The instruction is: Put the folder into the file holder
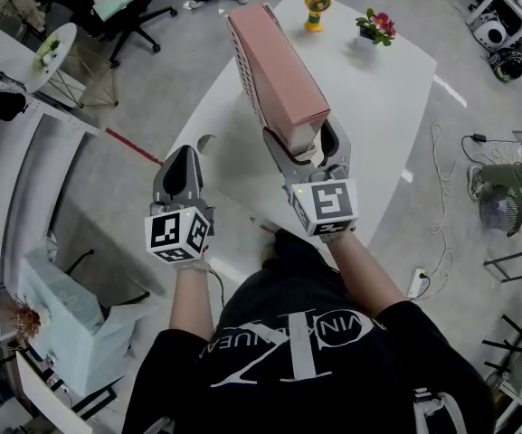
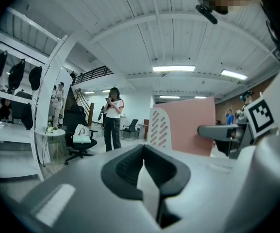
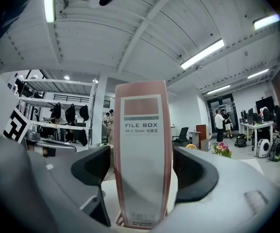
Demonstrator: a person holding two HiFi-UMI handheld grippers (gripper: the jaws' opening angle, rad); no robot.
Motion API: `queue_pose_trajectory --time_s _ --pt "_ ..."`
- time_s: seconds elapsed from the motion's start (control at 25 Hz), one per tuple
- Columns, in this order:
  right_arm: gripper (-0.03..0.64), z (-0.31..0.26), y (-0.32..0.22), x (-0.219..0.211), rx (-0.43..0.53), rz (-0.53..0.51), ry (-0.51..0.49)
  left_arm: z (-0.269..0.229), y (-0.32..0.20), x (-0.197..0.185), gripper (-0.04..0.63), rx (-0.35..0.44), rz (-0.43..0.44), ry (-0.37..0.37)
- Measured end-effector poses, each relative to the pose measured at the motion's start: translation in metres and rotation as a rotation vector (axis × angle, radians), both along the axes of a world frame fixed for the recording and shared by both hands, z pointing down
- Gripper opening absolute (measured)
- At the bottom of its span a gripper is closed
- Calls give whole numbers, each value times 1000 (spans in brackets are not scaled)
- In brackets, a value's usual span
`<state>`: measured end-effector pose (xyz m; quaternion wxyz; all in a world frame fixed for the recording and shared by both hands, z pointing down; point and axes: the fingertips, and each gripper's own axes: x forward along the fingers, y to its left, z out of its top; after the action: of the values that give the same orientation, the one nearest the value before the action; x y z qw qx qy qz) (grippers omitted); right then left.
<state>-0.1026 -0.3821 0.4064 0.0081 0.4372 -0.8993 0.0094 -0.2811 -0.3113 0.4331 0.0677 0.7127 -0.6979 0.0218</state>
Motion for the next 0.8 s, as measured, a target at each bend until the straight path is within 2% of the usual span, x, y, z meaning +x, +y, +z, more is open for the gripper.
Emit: queue_pose_trajectory --time_s 0.52,0.8 --pt "384 -11 37 20 -9 -10 16 -12 21 19 0 22 44 0" --pt "201 -18 49 44 -14 20 11 -16 27 26 0 37 60 1"
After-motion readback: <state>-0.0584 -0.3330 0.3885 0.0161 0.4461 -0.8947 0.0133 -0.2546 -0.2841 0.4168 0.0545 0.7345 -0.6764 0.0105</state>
